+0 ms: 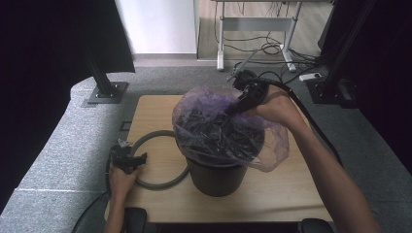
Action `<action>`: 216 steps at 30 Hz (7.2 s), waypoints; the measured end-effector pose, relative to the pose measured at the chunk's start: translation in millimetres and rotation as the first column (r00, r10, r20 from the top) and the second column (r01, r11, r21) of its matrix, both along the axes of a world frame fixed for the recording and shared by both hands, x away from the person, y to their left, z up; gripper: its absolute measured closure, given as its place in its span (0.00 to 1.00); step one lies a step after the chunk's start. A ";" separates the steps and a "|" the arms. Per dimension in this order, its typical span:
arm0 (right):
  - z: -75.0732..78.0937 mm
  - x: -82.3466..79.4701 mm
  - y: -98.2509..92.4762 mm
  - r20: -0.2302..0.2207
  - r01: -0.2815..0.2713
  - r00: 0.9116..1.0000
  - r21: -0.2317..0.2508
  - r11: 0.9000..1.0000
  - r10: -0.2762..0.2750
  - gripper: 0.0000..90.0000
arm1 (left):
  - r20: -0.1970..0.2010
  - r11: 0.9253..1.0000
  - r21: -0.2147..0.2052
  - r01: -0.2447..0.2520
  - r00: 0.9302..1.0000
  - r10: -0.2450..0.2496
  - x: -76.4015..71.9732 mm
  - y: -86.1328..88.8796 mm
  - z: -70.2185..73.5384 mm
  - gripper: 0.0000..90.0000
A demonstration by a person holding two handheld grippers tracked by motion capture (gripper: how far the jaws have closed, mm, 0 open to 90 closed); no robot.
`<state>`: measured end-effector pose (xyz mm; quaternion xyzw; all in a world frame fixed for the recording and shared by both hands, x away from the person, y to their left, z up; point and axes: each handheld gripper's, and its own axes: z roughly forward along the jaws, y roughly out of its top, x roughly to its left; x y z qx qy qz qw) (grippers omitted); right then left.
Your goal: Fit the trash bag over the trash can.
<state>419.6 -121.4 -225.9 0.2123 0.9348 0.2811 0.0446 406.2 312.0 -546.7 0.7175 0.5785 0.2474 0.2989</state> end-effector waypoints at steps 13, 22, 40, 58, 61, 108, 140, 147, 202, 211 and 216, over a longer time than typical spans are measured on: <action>-11.8 -4.0 36.5 -0.039 -0.095 0.994 0.067 0.993 0.098 0.83 | 0.001 1.000 -0.001 -0.001 1.000 0.001 0.0 -0.1 -0.1 0.14; -11.9 -2.5 54.9 -0.035 -0.114 0.992 0.101 0.988 0.118 0.82 | 0.001 1.000 0.000 -0.001 1.000 0.001 0.0 0.0 -0.1 0.14; -14.4 -18.8 -4.4 -0.032 -0.047 0.998 0.057 0.997 0.049 0.82 | 0.000 1.000 0.000 -0.001 1.000 0.001 0.0 -0.2 0.0 0.14; -32.1 12.7 18.3 0.004 0.043 0.999 0.088 0.995 -0.043 0.80 | 0.001 1.000 -0.001 -0.004 1.000 0.004 0.0 -0.4 -0.1 0.14; -35.5 15.2 28.8 0.013 0.044 0.999 0.091 0.995 -0.046 0.79 | 0.000 1.000 0.000 -0.003 1.000 0.003 0.0 -0.4 -0.1 0.14; -17.9 60.5 -10.1 0.113 0.194 0.975 -0.032 0.981 -0.189 0.97 | 0.001 1.000 0.000 -0.003 1.000 0.003 0.0 -0.4 0.0 0.14; -8.7 65.0 -41.8 0.143 0.277 0.949 0.060 0.959 -0.283 0.51 | 0.000 1.000 0.000 -0.001 1.000 0.001 0.3 -0.5 0.0 0.14; 3.0 46.5 -6.0 0.152 0.162 0.973 0.084 0.983 -0.173 0.52 | 0.000 1.000 0.001 -0.002 1.000 0.002 0.3 -0.7 0.0 0.14; -75.1 26.1 90.7 -0.055 -0.121 0.992 -0.078 0.990 0.117 0.99 | 0.001 1.000 0.001 -0.001 1.000 0.001 0.7 -1.0 -0.1 0.14; -62.5 29.2 76.2 -0.008 -0.069 0.998 -0.052 0.996 0.069 0.67 | 0.000 1.000 0.001 -0.001 1.000 0.001 0.7 -1.0 0.0 0.14; -47.2 35.0 68.4 0.035 -0.024 0.999 0.000 1.000 0.024 0.62 | 0.001 1.000 0.001 -0.001 1.000 0.001 0.9 -1.2 -0.1 0.14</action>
